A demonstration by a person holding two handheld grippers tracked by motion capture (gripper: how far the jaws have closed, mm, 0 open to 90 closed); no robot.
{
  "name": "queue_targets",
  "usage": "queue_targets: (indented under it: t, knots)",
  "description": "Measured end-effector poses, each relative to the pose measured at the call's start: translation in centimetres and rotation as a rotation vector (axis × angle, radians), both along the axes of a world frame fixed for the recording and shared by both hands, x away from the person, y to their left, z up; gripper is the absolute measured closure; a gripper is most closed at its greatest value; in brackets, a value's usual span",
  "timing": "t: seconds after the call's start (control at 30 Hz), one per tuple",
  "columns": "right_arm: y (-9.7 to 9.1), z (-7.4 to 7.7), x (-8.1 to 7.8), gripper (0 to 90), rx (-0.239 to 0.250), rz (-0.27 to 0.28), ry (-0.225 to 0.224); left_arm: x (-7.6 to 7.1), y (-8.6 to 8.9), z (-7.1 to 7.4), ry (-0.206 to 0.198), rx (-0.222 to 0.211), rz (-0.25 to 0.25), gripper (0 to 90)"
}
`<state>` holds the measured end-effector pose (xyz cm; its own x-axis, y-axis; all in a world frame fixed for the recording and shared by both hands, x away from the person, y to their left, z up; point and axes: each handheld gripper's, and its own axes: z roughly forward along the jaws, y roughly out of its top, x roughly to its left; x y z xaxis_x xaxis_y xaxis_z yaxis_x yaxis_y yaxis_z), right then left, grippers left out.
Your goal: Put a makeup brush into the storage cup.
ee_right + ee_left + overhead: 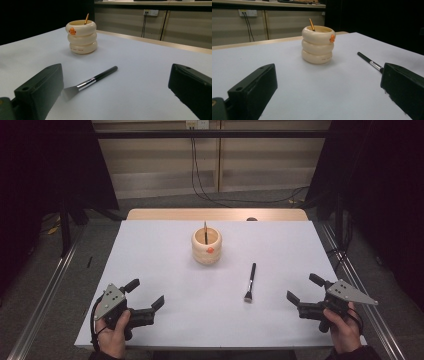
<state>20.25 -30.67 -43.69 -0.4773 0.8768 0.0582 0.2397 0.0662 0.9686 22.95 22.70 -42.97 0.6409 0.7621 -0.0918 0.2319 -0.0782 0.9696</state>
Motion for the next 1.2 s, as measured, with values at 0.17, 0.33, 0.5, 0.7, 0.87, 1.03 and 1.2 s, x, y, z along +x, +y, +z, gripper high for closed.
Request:
queue_targets:
  t: [0.17,0.33,0.5,0.7,0.87,1.03,1.2]
  knots:
    - [-0.2,0.1,-0.1,0.0,0.006,-0.015,-0.012,-0.5,0.3,0.2,-0.016,-0.008,0.011,1.2]
    - [-0.3,0.6,0.2,0.0,0.028,-0.028,-0.055,-0.2,0.6,-0.1,0.001,-0.014,0.014,1.0]
    - [-0.1,0.6,0.4,0.0,0.005,-0.034,-0.087,-0.2,0.6,-0.1,0.020,-0.065,0.002,1.2]
    - [0.0,0.9,0.6,0.0,0.022,-0.036,-0.110,-0.3,-0.1,0.0,-0.006,-0.010,0.003,0.7]
    - [0.2,1.7,1.3,0.0,0.028,-0.027,-0.134,-0.3,-0.2,-0.1,0.008,-0.019,-0.005,0.8]
    - [1.0,2.1,2.9,0.6,0.026,0.004,-0.143,-0.2,-0.1,-0.2,0.021,-0.059,-0.006,1.0]
    - [1.9,2.8,4.5,0.0,0.011,0.034,-0.141,-0.1,0.1,-0.3,0.013,-0.052,0.005,1.5]
